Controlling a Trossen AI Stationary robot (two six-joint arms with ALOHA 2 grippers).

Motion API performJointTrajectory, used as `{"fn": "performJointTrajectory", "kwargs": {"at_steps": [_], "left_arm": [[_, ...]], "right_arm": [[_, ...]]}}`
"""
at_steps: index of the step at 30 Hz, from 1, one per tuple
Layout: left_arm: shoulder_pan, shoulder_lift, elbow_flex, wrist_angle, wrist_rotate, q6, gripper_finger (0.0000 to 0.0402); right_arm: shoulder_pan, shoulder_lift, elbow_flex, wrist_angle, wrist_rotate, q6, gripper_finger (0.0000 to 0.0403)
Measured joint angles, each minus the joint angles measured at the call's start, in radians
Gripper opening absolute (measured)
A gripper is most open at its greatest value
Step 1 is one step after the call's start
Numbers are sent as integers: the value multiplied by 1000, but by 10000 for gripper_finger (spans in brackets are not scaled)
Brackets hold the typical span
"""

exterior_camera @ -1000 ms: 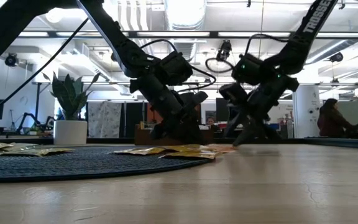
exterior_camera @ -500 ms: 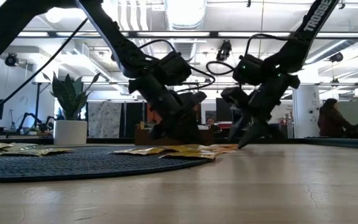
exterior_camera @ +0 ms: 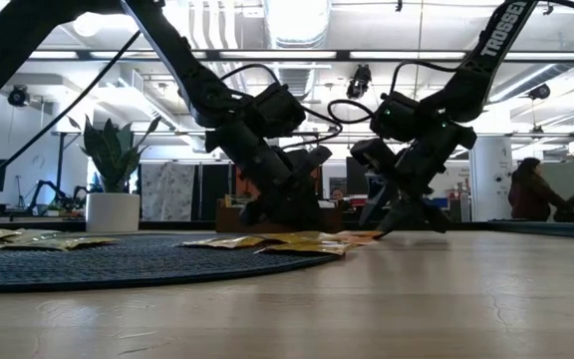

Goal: Pick & Place Tea
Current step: Put the white tea bag into the right section of the wooden organizer

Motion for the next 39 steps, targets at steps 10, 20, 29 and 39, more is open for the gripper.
{"fn": "performJointTrajectory", "kwargs": {"at_steps": [10,20,29,39], "left_arm": [[0,4,18,23,0,-27,96],[1,5,48,15,-6,-26,96],[3,-58,81,-19,-5,-22,96],[25,-222,79,-114,-29,-18,96]], "right_arm": [[5,3,32,-9,-38,-5,108],[3,2,41,-9,-29,-50,20],[3,-9,39,-15,-25,-73,14],[15,-152,35,-62,166,-309,13]]}}
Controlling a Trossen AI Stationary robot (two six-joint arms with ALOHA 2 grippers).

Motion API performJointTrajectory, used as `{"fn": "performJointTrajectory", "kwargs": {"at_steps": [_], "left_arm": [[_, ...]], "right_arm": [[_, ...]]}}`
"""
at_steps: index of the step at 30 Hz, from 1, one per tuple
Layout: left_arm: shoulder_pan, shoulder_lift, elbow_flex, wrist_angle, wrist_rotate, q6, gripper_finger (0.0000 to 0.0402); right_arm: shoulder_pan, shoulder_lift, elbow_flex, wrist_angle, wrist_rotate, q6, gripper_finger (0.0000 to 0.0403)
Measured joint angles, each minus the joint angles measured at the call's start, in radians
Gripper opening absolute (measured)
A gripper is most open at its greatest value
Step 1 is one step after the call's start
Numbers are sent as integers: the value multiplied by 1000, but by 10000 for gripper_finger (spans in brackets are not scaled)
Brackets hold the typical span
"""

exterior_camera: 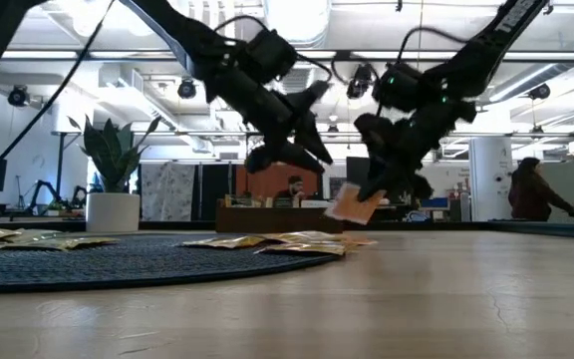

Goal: Pick & Place Tea
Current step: Put the white tea bag into the right section of the wooden organizer

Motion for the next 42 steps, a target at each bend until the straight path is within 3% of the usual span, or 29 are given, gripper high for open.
{"fn": "performJointTrajectory", "kwargs": {"at_steps": [4,8,12,16,22,28,33,36,38,42], "left_arm": [[20,-66,-7,-7,-6,-8,96],[49,-107,-9,-5,14,-62,96],[89,-115,-9,15,162,-184,96],[115,-113,-9,86,335,-268,96],[121,-104,-10,105,325,-363,96],[128,-102,-10,244,305,-427,96],[136,-102,-11,254,266,-441,96],[141,-102,-11,247,265,-464,96],[143,-102,-11,242,263,-470,96],[142,-102,-11,242,263,-389,96]], "right_arm": [[34,-89,0,-36,144,-134,13],[97,-180,0,-83,382,-290,13],[165,-245,0,-117,598,-454,13],[211,-273,3,-120,727,-574,13],[267,-269,11,-114,940,-703,13],[317,-269,13,-103,954,-731,13],[370,-269,15,-51,1088,-842,13],[383,-269,28,-12,1103,-858,13],[376,-271,52,-22,1032,-726,13],[301,-280,106,-51,640,-345,13]]}}
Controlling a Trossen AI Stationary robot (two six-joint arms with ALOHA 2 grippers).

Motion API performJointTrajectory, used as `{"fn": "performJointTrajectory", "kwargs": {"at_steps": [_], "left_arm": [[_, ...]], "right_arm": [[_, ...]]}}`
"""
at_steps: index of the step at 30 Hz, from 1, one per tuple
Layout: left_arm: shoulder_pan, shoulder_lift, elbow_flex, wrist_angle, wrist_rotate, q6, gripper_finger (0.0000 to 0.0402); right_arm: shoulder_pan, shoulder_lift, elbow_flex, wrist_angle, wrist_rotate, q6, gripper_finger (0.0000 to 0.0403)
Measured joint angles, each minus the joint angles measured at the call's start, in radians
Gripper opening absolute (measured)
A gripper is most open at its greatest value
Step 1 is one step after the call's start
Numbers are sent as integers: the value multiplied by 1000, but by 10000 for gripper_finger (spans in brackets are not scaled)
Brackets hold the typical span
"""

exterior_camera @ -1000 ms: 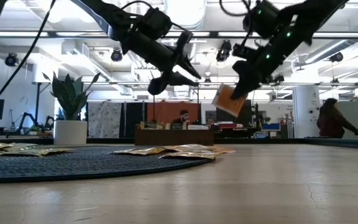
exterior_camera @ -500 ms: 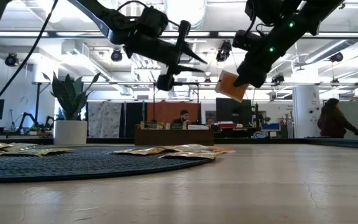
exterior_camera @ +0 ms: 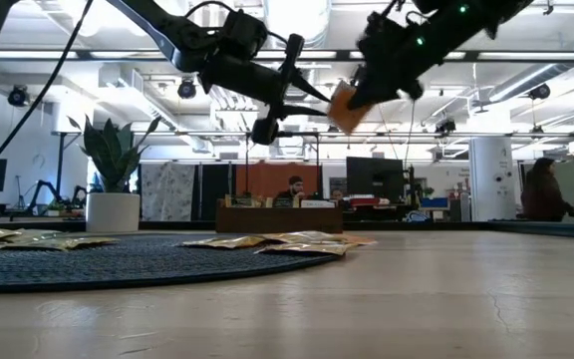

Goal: Pick & Place Tea
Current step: Put the white tea bag into the right section of the wooden organizer

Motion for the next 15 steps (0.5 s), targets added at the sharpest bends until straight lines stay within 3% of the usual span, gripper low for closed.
{"fn": "performJointTrajectory", "kwargs": {"at_steps": [6,7,11,15], "left_arm": [[2,-3,-1,8,0,146,96],[3,-3,-1,9,0,167,96],[3,-3,-1,8,0,225,96],[3,-3,-1,9,0,267,96]], "right_arm": [[-160,13,-13,-12,-550,227,13],[-187,13,-17,-10,-620,252,13],[-283,13,-47,10,-720,409,13],[-365,13,-87,250,-1059,494,13]]}}
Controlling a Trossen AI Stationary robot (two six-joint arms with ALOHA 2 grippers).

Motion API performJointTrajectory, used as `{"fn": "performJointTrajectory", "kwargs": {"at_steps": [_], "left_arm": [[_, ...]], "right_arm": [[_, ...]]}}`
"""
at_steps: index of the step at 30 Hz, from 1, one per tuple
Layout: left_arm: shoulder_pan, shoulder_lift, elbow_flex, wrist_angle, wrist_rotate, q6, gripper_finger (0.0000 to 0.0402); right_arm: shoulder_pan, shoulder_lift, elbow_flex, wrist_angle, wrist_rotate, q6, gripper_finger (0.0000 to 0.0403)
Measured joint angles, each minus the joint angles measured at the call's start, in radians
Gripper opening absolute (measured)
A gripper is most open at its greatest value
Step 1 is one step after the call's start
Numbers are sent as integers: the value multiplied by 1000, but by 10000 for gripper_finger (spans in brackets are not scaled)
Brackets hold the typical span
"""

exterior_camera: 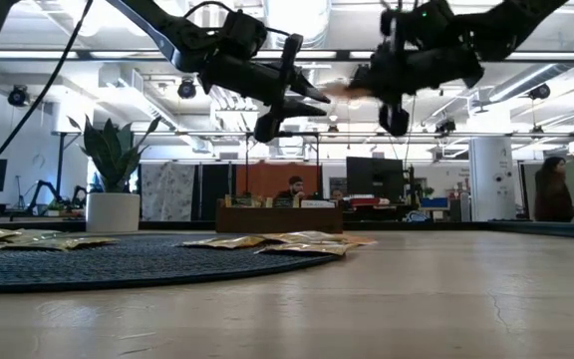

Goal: Pick & Place Tea
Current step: Put the white tea bag into the right section of the wooden organizer

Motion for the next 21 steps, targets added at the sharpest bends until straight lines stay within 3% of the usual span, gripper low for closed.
{"fn": "performJointTrajectory", "kwargs": {"at_steps": [5,12,21], "left_arm": [[-17,-16,0,52,16,145,96],[-98,-120,0,130,13,645,96],[-176,-181,1,83,-221,1280,96]], "right_arm": [[-65,0,-46,272,-254,166,13],[-99,0,-62,284,-572,220,13],[-101,0,-48,285,-586,231,13]]}}
